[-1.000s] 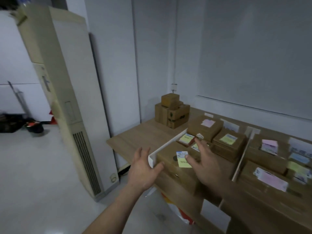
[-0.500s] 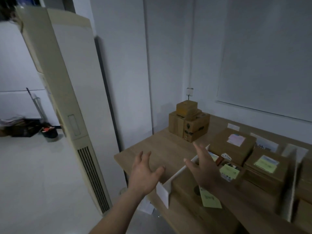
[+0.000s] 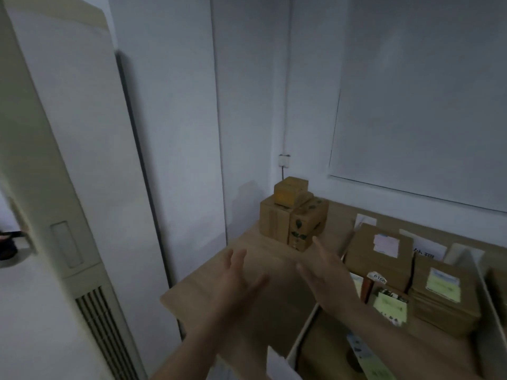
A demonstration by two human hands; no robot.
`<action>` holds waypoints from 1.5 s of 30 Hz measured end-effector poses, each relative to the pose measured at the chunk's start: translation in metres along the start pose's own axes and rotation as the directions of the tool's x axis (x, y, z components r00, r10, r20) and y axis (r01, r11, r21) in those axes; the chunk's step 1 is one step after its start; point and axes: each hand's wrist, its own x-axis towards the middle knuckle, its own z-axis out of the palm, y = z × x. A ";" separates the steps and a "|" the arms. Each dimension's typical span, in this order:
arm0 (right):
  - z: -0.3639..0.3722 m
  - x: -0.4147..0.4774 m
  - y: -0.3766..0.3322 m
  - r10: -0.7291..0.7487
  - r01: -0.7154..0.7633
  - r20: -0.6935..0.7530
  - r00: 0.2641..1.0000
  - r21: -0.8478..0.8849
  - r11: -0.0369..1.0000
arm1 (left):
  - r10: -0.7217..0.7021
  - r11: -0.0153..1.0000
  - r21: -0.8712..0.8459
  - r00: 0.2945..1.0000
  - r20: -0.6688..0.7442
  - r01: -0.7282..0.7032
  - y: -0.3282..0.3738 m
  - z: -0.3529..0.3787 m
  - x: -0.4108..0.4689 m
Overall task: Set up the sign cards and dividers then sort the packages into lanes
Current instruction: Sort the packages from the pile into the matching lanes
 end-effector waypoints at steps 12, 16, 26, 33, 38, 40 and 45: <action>0.065 0.057 -0.059 0.098 -0.099 -0.095 0.991 0.000 0.995 | 0.121 0.987 0.093 0.989 0.088 -0.130 -0.075 -0.060 0.097; 0.080 0.088 -0.055 0.114 -0.116 -0.095 0.989 -0.008 0.993 | 0.107 0.991 0.074 0.992 0.065 -0.111 -0.081 -0.056 0.132; 0.097 0.195 -0.034 0.112 -0.102 -0.127 0.986 0.082 0.991 | 0.097 0.991 0.088 0.992 0.083 -0.104 -0.080 -0.040 0.247; 0.089 0.259 -0.015 0.161 -0.151 -0.148 0.976 0.076 0.986 | 0.108 0.992 0.061 0.991 0.081 -0.113 -0.064 -0.028 0.320; 0.082 0.300 -0.003 0.206 -0.189 -0.196 0.959 0.105 0.976 | 0.146 0.989 -0.005 0.981 0.131 -0.146 -0.043 -0.014 0.373; 0.082 0.316 0.002 0.225 -0.207 -0.219 0.949 0.100 0.973 | 0.150 0.989 -0.023 0.977 0.154 -0.148 -0.038 -0.006 0.398; 0.090 0.363 0.015 0.299 -0.290 -0.240 0.924 0.070 0.954 | 0.165 0.979 -0.152 0.969 0.186 -0.138 -0.033 0.026 0.471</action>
